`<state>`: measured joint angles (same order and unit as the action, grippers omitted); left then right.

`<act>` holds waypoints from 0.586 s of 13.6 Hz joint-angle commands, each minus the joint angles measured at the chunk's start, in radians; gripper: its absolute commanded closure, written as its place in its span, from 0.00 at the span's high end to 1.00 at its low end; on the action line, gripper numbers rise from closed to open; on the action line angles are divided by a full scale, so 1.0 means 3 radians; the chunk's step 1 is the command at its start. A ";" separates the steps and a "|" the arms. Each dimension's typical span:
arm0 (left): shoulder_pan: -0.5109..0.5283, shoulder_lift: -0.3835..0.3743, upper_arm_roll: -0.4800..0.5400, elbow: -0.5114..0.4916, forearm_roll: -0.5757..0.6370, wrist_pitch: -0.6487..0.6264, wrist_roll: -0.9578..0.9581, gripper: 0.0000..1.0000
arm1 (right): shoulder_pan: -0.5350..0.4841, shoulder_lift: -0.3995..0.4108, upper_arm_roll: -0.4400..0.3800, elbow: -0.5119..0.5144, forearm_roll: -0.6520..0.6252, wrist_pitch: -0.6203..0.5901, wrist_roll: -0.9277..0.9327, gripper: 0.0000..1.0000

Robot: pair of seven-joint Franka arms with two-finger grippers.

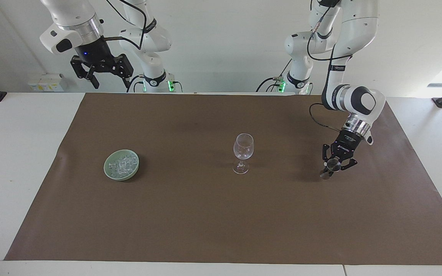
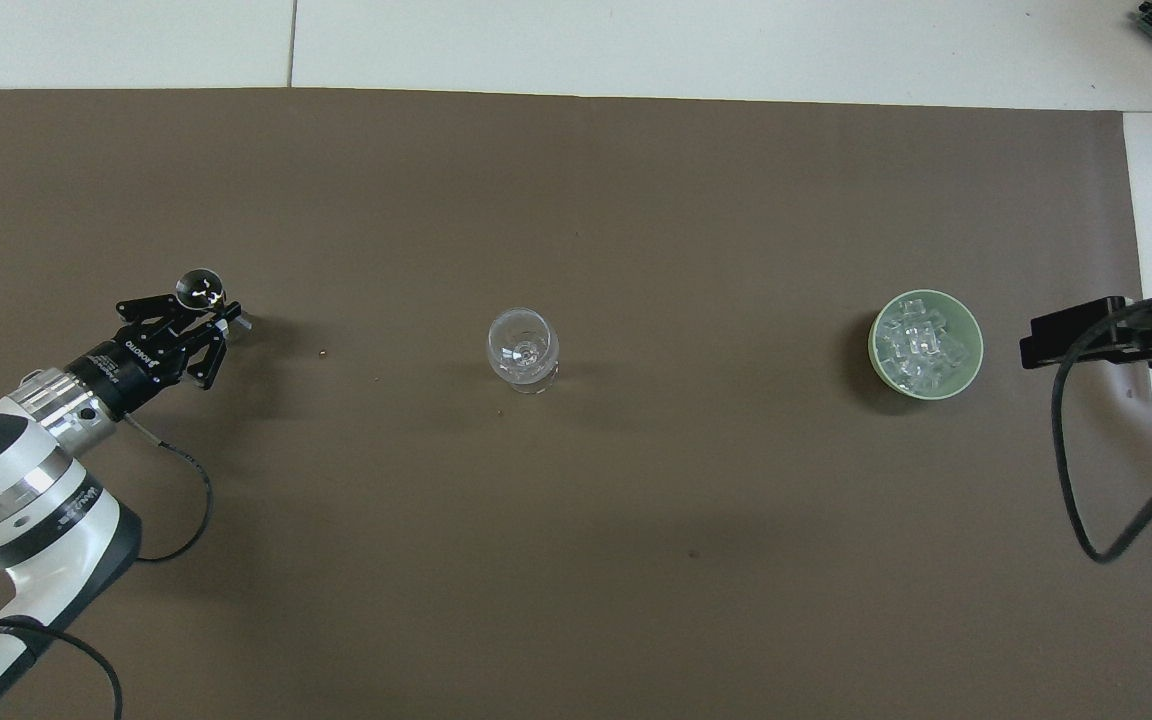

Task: Pour wine and add ice with both arms
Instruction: 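Carry the jigger with the left gripper to the wine glass rim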

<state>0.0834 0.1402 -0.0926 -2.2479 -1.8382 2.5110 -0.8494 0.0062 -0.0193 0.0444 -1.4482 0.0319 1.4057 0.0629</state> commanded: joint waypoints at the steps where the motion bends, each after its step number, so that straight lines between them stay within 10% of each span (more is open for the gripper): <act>1: -0.0099 -0.0124 -0.0029 0.0022 -0.0065 0.0113 -0.0332 0.00 | 0.0010 -0.0058 -0.0025 -0.0076 0.0021 0.0034 -0.0036 1.00; 8: -0.0436 -0.0365 -0.0101 0.0068 -0.0131 0.0297 -0.0451 0.00 | 0.0010 -0.0058 -0.0025 -0.0076 0.0021 0.0034 -0.0036 1.00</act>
<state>-0.0017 0.0660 -0.1309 -2.2253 -1.8521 2.5718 -0.9771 0.0062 -0.0193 0.0444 -1.4482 0.0319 1.4057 0.0629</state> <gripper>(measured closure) 0.789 0.000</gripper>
